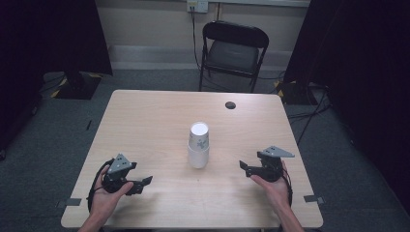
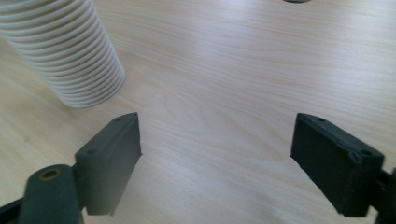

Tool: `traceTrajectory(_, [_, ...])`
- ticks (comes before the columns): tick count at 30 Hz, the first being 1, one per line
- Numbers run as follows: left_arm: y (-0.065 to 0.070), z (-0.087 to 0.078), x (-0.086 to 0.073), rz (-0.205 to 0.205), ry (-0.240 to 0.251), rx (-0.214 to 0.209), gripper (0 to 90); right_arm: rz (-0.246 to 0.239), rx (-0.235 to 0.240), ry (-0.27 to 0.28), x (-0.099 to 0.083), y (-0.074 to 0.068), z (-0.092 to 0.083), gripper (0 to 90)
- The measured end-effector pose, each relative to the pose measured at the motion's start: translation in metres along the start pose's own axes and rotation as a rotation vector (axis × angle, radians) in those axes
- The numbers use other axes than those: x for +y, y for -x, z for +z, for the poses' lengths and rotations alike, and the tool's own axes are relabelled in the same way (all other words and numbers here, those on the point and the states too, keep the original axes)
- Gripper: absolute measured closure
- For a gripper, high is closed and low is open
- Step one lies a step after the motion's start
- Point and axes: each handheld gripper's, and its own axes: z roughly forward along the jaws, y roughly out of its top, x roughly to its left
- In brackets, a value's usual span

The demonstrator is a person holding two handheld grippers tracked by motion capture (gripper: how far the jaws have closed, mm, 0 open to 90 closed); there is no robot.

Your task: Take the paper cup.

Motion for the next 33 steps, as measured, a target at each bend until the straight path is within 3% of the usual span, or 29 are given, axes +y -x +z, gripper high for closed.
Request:
traceTrajectory(2, [0.001,0.0,0.0,-0.017,0.006,-0.016,17.9,-0.009,0.028,-0.005,0.002,0.0,-0.002,20.1])
traceTrajectory(4, [0.002,0.001,0.0,0.001,0.003,-0.007,17.9,-0.003,0.074,-0.004,0.003,0.0,-0.004,22.6])
traceTrajectory(7, [0.005,0.0,0.0,0.018,0.027,-0.018,17.8,-0.009,0.103,-0.008,0.007,-0.005,-0.007,25.6])
traceTrajectory(11, [0.009,0.004,0.002,0.07,0.009,-0.025,17.7,-0.004,0.133,-0.025,0.007,-0.009,-0.005,28.6])
traceTrajectory(13, [0.009,0.005,0.003,0.052,0.01,-0.04,17.7,-0.024,0.15,-0.026,0.008,-0.013,-0.005,31.2])
traceTrajectory(15, [0.009,0.006,0.002,0.049,0.007,-0.036,17.8,-0.047,0.131,-0.025,0.01,-0.019,-0.007,31.1])
traceTrajectory(19, [0.008,0.005,0.0,0.03,-0.004,-0.031,17.7,-0.05,0.154,-0.042,0.013,-0.026,-0.009,32.9])
traceTrajectory(21, [0.007,0.004,0.0,0.035,0.002,-0.029,17.5,-0.05,0.166,-0.02,0.015,-0.031,-0.01,33.0])
traceTrajectory(22, [0.007,0.004,0.001,0.04,0.0,-0.024,17.4,-0.038,0.213,0.007,0.017,-0.032,-0.009,31.6])
traceTrajectory(23, [0.007,0.005,0.0,0.037,-0.001,-0.02,17.4,-0.038,0.213,0.007,0.017,-0.032,-0.009,31.6])
traceTrajectory(25, [0.006,0.006,0.001,0.038,-0.004,-0.027,17.4,-0.041,0.225,0.08,0.021,-0.035,-0.008,36.4])
traceTrajectory(28, [0.006,0.006,0.0,0.024,0.007,-0.048,17.2,-0.051,0.236,0.105,0.025,-0.038,-0.008,36.1])
traceTrajectory(31, [0.005,0.005,-0.001,0.018,0.005,-0.039,16.8,-0.087,0.226,0.087,0.034,-0.045,-0.008,35.2])
traceTrajectory(33, [0.004,0.004,-0.001,0.016,0.004,-0.036,16.8,-0.077,0.216,0.055,0.039,-0.049,-0.005,25.1])
